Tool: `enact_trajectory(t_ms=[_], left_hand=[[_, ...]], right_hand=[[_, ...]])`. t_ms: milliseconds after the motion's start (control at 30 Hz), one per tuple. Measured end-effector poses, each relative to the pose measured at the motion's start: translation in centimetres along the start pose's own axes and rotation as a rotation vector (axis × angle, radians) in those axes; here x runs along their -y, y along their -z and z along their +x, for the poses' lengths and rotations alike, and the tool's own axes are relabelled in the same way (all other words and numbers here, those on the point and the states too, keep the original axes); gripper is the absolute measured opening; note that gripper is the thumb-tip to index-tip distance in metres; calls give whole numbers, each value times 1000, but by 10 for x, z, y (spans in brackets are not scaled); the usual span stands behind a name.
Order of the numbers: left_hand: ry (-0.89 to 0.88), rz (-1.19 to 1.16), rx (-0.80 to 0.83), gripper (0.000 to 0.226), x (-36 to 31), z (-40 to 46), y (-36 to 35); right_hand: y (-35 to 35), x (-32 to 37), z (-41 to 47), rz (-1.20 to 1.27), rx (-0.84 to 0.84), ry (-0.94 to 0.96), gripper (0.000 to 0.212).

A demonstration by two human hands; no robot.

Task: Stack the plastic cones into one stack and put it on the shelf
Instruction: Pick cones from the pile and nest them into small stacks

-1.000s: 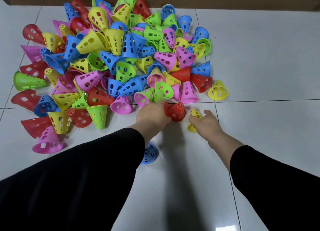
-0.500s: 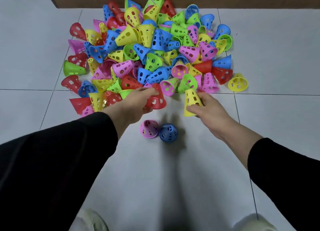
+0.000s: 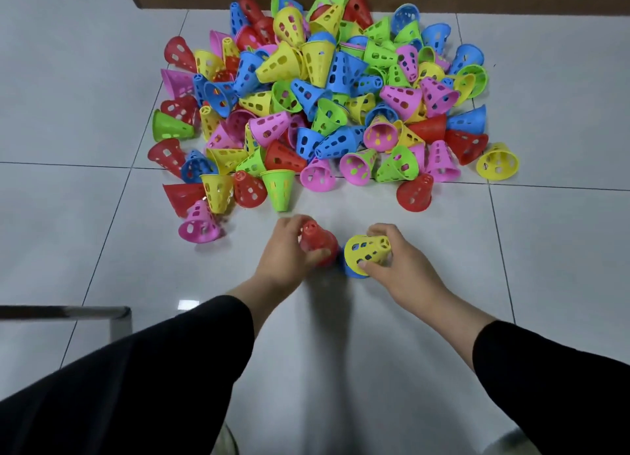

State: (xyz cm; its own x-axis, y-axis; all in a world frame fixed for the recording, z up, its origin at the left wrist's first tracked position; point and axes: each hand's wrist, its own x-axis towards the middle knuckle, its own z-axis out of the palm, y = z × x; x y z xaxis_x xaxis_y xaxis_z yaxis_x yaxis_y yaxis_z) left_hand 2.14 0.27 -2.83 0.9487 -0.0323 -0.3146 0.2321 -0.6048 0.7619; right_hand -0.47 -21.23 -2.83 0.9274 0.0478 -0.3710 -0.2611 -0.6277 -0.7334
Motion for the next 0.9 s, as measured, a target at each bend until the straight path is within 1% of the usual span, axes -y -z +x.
enact_trajectory(t_ms=[100,200,267,367,433,467,500,567,633,700,733,800,900], left_hand=[[2,156,75,50,6,-3,-7],[3,224,63,48,6,0,-11],[2,237,48,43,2,4,-14],[-4,234,7,38,-7,17,-22],[3,228,-1,40,-12,27,-27],[-3,206,6,46,-14,30,-29],[-26,177,11,56,-14,32,-29],[-108,146,-30,75,-12,33,-26],[-150,177,-174,71,-7,39,-17],[-70,214,-303,65,-4,56,-3],[4,245,-322,64,-4,68,5],[113,365,-292,62,-6,87,18],[132,547,-234,52,-8,99,28]], right_hand=[[-5,-15,4,-103,-18,-30,47],[-7,-21,15,-196,-64,-20,47],[-5,-22,24,-242,-92,-13,48],[0,-22,39,-245,-99,-12,50],[4,-22,47,-223,-99,-8,56],[6,-21,49,-193,-118,9,60],[9,-19,51,-155,-166,46,62],[18,-17,55,-97,-348,143,56],[28,-18,66,-104,-512,163,52],[39,-21,83,-163,-569,100,54],[43,-23,92,-191,-557,57,56],[50,-29,104,-258,-514,6,57],[55,-35,111,-277,-453,-7,49]])
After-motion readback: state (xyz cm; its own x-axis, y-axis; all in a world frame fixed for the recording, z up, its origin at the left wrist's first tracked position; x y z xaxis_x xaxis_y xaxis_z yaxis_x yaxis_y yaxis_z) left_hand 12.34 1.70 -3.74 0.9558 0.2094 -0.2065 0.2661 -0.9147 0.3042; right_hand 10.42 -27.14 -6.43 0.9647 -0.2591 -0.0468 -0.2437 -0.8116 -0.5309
